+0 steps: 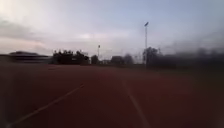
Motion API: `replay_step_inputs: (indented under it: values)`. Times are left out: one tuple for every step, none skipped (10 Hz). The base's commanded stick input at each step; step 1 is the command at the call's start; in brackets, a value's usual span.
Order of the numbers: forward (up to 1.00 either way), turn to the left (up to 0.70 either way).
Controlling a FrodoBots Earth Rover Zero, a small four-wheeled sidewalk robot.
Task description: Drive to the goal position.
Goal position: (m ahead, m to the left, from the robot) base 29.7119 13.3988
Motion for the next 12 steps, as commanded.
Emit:
replay_step_inputs:
  values:
    - [0.70, 0.00]
    - [0.70, 0.00]
    - [0.70, 0.00]
    - [0.70, 0.00]
    - [0.70, 0.00]
    - [0.70, 0.00]
    - [0.70, 0.00]
    - [0.70, 0.00]
    - [0.70, 0.00]
    - [0.70, 0.00]
    - [0.70, 0.00]
    - [0.70, 0.00]
